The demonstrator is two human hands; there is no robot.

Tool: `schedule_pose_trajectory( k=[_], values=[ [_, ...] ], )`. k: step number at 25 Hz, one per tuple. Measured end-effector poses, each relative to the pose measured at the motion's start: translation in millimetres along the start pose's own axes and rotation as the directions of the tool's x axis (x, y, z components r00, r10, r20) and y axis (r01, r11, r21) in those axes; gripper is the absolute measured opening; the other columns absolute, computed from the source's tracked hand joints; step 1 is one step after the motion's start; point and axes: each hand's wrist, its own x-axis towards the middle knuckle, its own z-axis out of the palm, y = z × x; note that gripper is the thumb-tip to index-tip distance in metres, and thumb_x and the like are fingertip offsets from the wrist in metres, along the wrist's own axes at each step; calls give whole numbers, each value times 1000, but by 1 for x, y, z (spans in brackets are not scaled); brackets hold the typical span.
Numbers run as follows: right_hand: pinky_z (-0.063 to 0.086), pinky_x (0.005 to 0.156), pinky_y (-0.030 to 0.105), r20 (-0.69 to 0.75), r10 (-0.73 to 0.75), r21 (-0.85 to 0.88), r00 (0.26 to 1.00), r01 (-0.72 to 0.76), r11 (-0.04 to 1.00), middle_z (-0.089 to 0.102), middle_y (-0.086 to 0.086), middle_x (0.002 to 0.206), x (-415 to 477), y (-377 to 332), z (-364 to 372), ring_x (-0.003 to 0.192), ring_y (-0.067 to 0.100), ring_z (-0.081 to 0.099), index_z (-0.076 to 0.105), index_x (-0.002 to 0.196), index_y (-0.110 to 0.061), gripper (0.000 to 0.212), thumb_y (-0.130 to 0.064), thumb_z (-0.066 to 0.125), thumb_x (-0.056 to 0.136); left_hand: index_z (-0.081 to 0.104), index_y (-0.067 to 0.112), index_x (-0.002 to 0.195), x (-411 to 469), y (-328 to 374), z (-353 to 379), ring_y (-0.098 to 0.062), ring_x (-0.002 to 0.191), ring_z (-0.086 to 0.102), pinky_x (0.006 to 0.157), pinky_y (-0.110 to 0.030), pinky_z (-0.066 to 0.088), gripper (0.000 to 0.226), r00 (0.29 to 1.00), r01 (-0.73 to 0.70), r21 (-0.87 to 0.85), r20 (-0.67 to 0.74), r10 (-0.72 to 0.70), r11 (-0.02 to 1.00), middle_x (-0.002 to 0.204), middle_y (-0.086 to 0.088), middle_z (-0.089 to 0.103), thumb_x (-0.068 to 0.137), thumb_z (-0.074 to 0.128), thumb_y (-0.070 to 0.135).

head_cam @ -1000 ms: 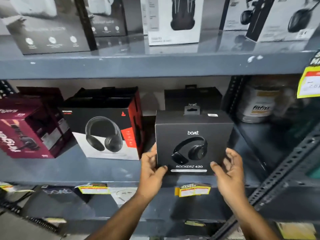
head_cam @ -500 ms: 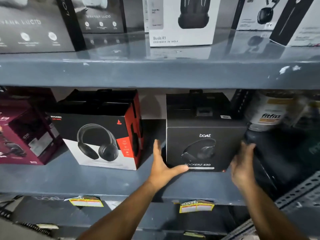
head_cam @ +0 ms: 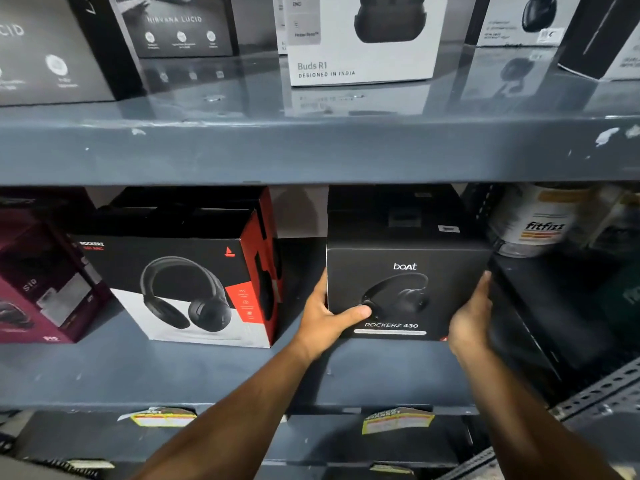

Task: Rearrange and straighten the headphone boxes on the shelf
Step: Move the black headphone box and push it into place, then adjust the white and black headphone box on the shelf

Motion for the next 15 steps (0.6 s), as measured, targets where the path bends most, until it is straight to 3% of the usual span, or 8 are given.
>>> schedule_pose_trajectory(
  k=[3, 5, 9, 12, 14, 15],
  values=[
    [47, 105, 44, -18, 7, -5, 1000, -7, 1000, 70, 1, 117, 4, 4, 1, 111, 19, 65, 71, 95, -20, 75, -83, 47, 65, 50, 4, 136, 1, -2, -1, -5, 99, 72, 85, -19, 54, 90, 1000, 8, -6, -4, -8, 1000, 106, 8, 76, 56, 86, 24],
    [47, 105, 44, -56, 14, -29, 998, -16, 999, 70, 4, 119, 8, 5, 0, 111, 21, 65, 70, 105, -17, 83, -82, 45, 60, 50, 5, 136, 1, -1, -1, -4, 99, 71, 85, -18, 54, 90, 1000, 5, -14, 0, -5, 1000, 112, 1, 73, 56, 86, 25],
    [45, 106, 43, -53, 5, -77, 999, -9, 997, 68, 6, 118, 6, 0, -1, 114, 24, 62, 68, 112, -14, 62, -63, 39, 88, 48, 6, 138, -1, 2, 0, -5, 102, 71, 85, -17, 54, 94, 1000, 4, 3, -14, -4, 1000, 121, -8, 70, 55, 86, 29],
    [45, 104, 31, -38, -59, -27, 998, 58, 998, 63, 12, 128, 2, -3, 0, 118, 21, 58, 60, 126, -10, 56, -49, 33, 99, 33, 13, 149, -10, 10, -1, -12, 122, 62, 101, -24, 51, 108, 999, 15, 58, 35, -17, 998, 138, -5, 61, 58, 87, 36],
    [46, 93, 18, -148, -251, -28, 956, 250, 968, 59, 19, 127, -14, 0, -8, 116, 25, 55, 56, 128, -22, 39, -38, 32, 102, 22, 21, 153, -34, 15, -3, -9, 139, 45, 116, -29, 37, 109, 998, -22, 82, 54, 17, 996, 153, 9, 44, 65, 82, 44],
    [45, 90, 21, -205, -383, -95, 901, 371, 924, 59, 21, 119, -30, 4, -14, 111, 29, 56, 55, 119, -37, 27, -41, 35, 101, 20, 21, 153, -56, 14, -9, -7, 145, 35, 119, -27, 29, 105, 998, -58, 101, 35, 54, 993, 156, 15, 36, 69, 79, 44]
  ],
)
